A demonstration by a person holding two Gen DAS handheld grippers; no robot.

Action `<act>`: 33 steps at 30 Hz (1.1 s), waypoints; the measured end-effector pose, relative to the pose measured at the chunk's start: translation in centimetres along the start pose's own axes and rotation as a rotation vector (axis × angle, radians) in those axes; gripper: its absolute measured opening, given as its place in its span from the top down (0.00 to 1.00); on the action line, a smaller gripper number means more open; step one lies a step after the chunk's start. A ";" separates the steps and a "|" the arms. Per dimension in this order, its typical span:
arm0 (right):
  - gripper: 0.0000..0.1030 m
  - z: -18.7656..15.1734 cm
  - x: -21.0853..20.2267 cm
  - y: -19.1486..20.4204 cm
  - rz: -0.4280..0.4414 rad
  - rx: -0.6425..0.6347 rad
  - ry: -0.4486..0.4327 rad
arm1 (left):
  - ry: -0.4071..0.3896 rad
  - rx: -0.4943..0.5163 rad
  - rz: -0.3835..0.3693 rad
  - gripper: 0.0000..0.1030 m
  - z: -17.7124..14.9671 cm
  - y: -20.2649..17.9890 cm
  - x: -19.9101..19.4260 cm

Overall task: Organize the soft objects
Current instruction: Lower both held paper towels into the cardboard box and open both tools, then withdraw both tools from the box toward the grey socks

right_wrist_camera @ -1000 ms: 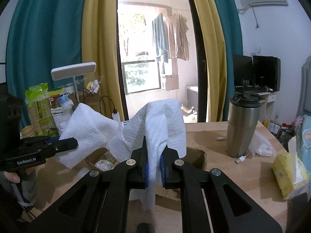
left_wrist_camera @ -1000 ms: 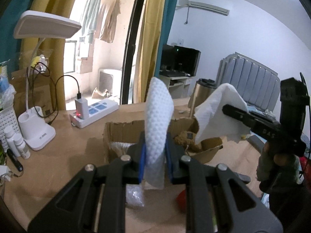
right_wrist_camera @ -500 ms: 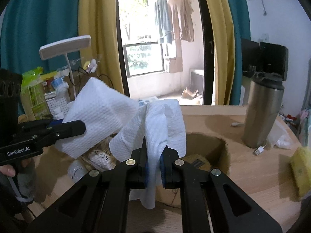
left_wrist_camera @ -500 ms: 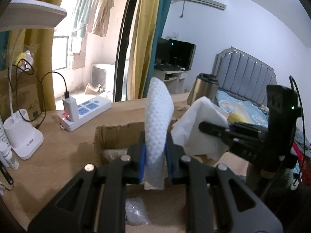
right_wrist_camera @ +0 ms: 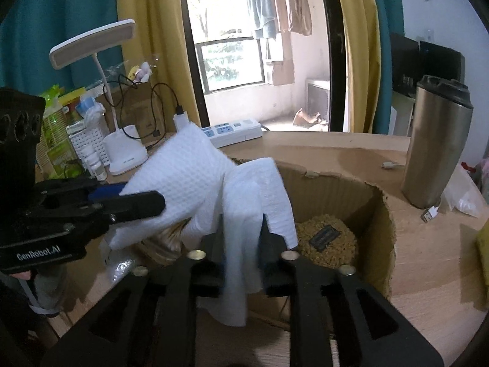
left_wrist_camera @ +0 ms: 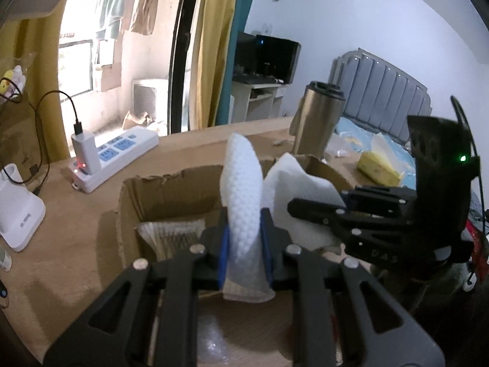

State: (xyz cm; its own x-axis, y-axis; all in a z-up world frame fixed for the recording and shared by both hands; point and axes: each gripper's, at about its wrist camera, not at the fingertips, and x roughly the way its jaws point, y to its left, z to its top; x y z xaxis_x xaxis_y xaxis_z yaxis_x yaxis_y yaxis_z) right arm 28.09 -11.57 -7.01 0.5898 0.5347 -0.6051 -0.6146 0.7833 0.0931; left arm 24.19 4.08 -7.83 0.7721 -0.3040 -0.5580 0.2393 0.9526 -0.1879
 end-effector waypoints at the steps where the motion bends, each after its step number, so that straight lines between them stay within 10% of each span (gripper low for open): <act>1: 0.62 0.0 0.0 0.0 0.001 0.002 -0.001 | 0.013 0.002 0.005 0.81 0.0 -0.1 0.4; 11: 0.47 0.3 -2.2 -1.2 -0.023 0.029 -0.069 | 0.092 0.009 0.041 0.71 -0.4 -0.3 2.6; 16: 0.47 -0.1 -3.3 -2.4 -0.060 0.045 -0.082 | 0.026 0.024 0.034 0.37 -0.2 -0.9 0.8; 33: 0.47 -1.2 -7.0 -3.0 -0.142 0.039 -0.098 | -0.048 0.027 0.055 0.33 -0.7 -1.9 -4.3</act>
State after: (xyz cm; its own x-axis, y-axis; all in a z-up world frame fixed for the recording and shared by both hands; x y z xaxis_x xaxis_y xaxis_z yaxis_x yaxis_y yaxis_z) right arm 25.13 -18.06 -4.02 0.7185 0.4446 -0.5349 -0.5016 0.8640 0.0443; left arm 20.04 3.59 -5.65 0.8117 -0.2511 -0.5273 0.2110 0.9680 -0.1362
